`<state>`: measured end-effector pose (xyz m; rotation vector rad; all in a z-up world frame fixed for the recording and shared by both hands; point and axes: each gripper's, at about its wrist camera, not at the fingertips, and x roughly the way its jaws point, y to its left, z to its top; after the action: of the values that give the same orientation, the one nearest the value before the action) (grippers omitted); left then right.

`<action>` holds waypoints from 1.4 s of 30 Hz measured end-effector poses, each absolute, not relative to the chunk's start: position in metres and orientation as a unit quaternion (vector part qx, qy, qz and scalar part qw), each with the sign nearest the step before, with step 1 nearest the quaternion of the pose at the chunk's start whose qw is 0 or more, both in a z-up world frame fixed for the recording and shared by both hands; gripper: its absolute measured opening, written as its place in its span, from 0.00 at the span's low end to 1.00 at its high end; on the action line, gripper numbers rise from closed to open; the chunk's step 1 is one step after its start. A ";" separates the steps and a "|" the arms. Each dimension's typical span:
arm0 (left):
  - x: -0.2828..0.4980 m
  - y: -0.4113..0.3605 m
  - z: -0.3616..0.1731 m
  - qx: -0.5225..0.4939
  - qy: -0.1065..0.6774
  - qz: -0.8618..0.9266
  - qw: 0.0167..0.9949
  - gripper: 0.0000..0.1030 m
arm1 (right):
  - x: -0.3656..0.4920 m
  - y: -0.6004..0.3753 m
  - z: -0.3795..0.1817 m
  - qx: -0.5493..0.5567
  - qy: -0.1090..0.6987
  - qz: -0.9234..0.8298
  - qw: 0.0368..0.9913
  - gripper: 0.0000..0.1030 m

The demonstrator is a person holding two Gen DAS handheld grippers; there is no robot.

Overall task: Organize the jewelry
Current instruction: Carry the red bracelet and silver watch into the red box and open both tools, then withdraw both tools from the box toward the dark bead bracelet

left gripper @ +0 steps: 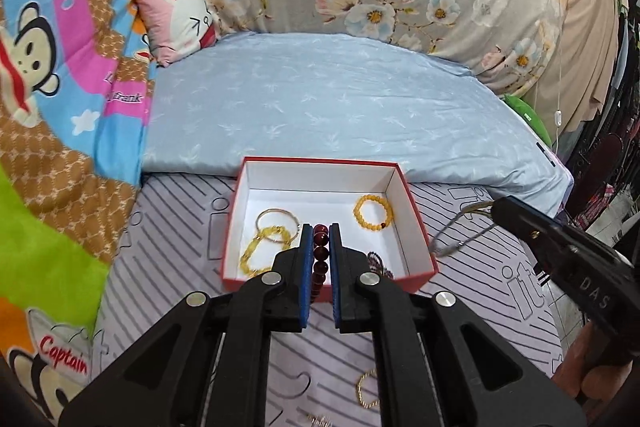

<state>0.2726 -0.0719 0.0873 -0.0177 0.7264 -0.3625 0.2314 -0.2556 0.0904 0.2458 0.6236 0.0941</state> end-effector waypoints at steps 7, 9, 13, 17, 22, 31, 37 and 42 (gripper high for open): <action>0.313 -0.096 0.051 -0.011 0.386 -0.186 0.903 0.07 | 0.266 -0.261 0.050 0.117 0.347 0.043 0.929 0.09; 0.321 -0.102 0.040 -0.005 0.395 -0.185 0.900 0.07 | 0.274 -0.262 0.039 0.115 0.358 0.042 0.926 0.09; 0.337 -0.109 0.022 -0.002 0.412 -0.180 0.893 0.07 | 0.291 -0.261 0.022 0.112 0.373 0.040 0.920 0.10; 0.348 -0.107 0.018 -0.004 0.408 -0.160 0.899 0.24 | 0.296 -0.263 0.024 0.120 0.354 0.029 0.927 0.36; 0.345 -0.094 0.028 -0.011 0.382 -0.132 0.915 0.51 | 0.285 -0.266 0.031 0.136 0.338 0.028 0.931 0.40; 0.318 -0.070 0.037 -0.027 0.376 -0.119 0.918 0.51 | 0.242 -0.256 0.035 0.120 0.334 0.031 0.934 0.40; 0.279 -0.050 0.038 -0.023 0.373 -0.108 0.921 0.52 | 0.202 -0.243 0.032 0.110 0.341 0.035 0.933 0.40; 0.247 -0.037 0.028 -0.024 0.387 -0.107 0.916 0.52 | 0.165 -0.238 0.020 0.115 0.358 0.036 0.926 0.40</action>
<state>0.2469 -0.0375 0.0281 -0.0500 0.7968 -0.2194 0.1652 -0.2383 0.0196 0.2367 0.7332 0.0742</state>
